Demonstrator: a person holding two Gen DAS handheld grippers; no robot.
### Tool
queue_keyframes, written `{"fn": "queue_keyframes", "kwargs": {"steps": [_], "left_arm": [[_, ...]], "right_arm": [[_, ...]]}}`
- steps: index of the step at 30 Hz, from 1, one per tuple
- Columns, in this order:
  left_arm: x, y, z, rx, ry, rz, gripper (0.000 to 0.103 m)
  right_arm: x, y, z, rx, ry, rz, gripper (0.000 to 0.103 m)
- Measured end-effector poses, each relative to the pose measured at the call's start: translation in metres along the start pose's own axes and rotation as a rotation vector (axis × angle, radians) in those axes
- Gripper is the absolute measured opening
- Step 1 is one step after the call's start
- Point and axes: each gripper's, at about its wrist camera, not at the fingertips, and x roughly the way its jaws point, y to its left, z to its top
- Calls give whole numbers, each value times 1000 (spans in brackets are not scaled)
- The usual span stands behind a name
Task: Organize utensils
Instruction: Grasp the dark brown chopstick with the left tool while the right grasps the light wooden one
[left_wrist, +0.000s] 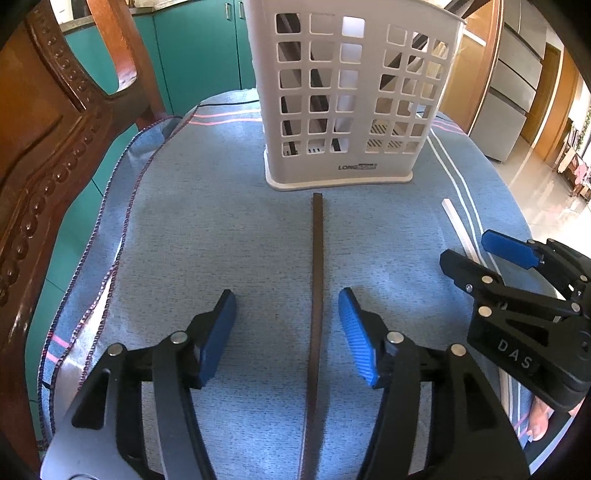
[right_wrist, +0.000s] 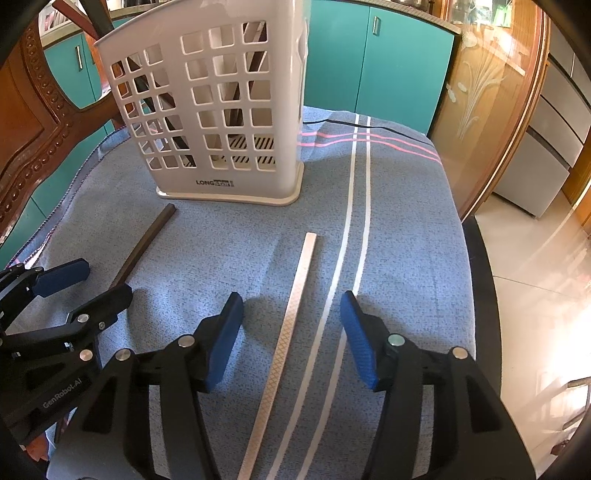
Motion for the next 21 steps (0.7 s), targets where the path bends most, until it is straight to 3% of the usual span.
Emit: {"fn": "queue_keyframes", "kwargs": {"steps": [14, 20, 21], "left_arm": [[3, -3, 5, 0, -5, 0, 61], [-1, -19, 5, 59, -6, -51, 19], [-1, -21, 5, 64, -4, -55, 14]], "right_arm": [[0, -2, -1, 3, -1, -6, 59], [1, -2, 1, 7, 12, 5, 58], [1, -2, 2, 6, 15, 14, 54]]}}
